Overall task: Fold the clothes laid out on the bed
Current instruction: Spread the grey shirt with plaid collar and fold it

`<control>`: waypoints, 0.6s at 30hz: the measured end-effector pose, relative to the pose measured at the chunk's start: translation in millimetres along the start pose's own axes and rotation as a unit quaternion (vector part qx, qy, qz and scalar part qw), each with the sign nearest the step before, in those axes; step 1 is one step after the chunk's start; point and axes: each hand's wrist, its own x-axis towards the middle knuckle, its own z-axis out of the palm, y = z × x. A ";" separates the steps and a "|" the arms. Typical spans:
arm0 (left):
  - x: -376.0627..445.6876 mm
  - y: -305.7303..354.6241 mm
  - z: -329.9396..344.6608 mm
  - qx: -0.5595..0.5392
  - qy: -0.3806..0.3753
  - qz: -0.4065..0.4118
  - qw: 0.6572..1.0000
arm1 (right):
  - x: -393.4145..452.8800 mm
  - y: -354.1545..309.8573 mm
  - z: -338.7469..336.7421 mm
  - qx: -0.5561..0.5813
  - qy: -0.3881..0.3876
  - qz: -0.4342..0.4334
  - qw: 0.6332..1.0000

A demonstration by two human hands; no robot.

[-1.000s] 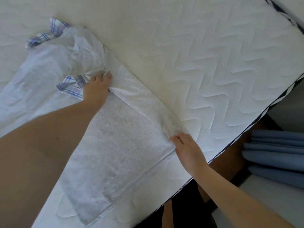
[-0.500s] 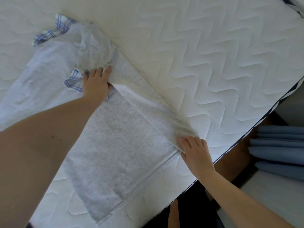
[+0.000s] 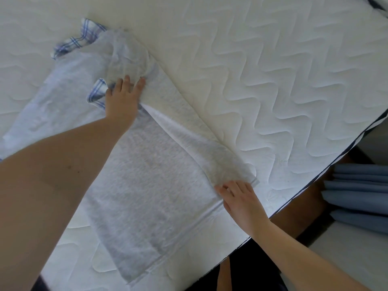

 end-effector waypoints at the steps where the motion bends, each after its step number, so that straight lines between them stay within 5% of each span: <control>1: -3.1 -0.6 1.8 0.005 -0.009 -0.007 1.000 | -2.5 1.4 0.4 -0.012 0.004 0.006 1.000; 6: -47.4 35.9 1.5 -0.063 0.067 0.027 0.995 | -16.1 19.8 -0.4 -0.022 -0.033 0.138 0.990; 8: -77.2 69.3 6.7 -0.198 0.067 -0.044 0.977 | -19.5 27.2 -0.8 0.029 -0.065 0.196 0.978; 11: -115.0 120.0 11.9 -0.463 -0.073 -0.279 0.838 | -22.0 34.7 0.5 0.125 -0.082 0.283 0.947; 12: -123.0 132.0 15.1 -0.490 -0.115 -0.300 0.810 | -21.8 35.7 0.2 0.146 -0.074 0.304 0.938; 16: -136.4 165.4 16.4 -0.539 -0.194 -0.283 0.769 | -19.0 40.1 -0.2 0.223 -0.059 0.314 0.921; 18: -136.3 177.0 14.1 -0.509 -0.218 -0.282 0.784 | -16.7 39.3 -2.4 0.281 -0.054 0.328 0.900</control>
